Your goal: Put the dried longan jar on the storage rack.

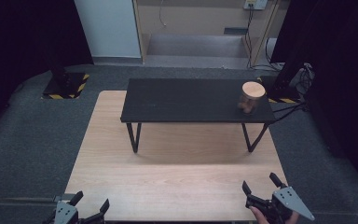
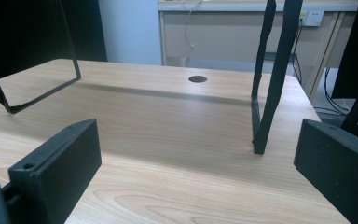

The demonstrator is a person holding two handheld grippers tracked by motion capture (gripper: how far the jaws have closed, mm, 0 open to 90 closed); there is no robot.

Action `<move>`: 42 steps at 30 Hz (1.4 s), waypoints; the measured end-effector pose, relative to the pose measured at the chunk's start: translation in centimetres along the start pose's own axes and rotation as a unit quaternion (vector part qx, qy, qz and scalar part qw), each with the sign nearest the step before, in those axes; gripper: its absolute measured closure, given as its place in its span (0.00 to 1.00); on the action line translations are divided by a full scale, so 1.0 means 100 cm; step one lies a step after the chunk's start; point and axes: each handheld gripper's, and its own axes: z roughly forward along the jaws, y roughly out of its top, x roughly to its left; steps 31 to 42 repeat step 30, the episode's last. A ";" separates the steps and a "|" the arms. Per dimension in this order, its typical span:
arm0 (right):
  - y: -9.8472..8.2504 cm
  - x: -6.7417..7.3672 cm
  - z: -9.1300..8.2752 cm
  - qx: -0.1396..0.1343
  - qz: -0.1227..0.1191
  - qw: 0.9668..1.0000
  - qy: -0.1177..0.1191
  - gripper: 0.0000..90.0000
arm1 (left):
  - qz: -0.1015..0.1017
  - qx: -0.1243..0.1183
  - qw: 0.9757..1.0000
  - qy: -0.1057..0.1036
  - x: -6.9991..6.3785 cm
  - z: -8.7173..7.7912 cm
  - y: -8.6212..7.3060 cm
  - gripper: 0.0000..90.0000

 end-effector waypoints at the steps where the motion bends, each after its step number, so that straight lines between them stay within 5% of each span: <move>1: 0.000 0.000 0.000 0.001 0.000 1.000 0.001 0.01 | 0.000 -0.001 1.000 -0.001 0.000 0.000 0.000 0.02; 42: 0.003 -0.003 0.001 0.003 0.001 1.000 0.003 0.01 | 0.001 -0.004 1.000 -0.002 -0.002 -0.001 0.000 0.02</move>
